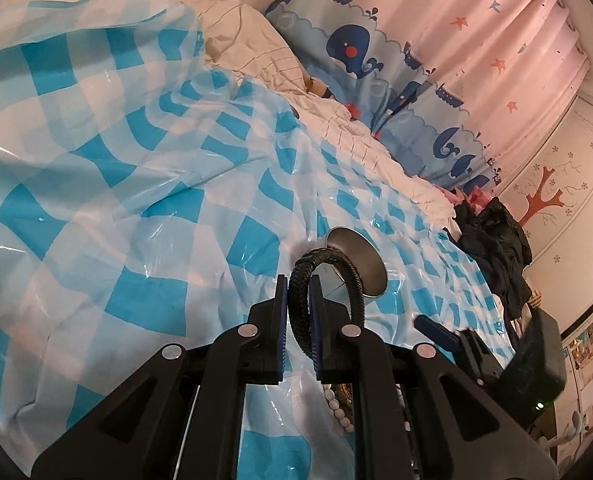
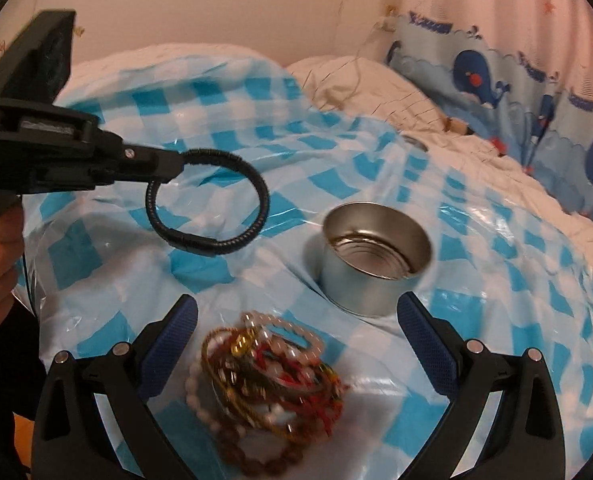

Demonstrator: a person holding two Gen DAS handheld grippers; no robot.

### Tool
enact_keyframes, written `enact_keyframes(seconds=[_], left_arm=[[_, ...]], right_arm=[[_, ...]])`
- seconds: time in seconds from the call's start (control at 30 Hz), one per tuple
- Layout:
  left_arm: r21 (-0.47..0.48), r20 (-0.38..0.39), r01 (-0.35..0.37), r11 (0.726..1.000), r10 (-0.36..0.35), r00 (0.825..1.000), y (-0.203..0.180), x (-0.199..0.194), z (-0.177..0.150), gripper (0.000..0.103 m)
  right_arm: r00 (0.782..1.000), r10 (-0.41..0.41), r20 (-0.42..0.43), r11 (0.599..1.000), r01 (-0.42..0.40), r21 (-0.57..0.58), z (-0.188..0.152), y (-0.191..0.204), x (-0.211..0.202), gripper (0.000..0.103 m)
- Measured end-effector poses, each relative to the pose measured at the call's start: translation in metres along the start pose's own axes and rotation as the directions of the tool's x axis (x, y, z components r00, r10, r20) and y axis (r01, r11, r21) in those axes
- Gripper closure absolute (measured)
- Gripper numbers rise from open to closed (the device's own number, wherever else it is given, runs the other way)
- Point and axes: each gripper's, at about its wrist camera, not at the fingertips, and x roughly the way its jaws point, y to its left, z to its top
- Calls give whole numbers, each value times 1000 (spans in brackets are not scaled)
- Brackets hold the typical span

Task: Organize jewelry

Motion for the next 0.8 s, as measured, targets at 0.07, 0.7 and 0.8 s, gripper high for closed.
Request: enact_keyframes(seconds=[0.07, 0.7, 0.8], left_arm=[[-2, 1, -7, 1000, 7, 1000, 1, 1, 1, 94], [25, -29, -117, 993, 118, 993, 5, 14, -3, 93], [51, -16, -211, 976, 212, 977, 10, 21, 0, 93]], right_arm=[[998, 60, -36, 998, -59, 23, 3, -3, 11, 19], [953, 304, 10, 863, -279, 421, -9, -72, 11, 85], [974, 226, -8, 874, -199, 444, -13, -77, 14, 13]])
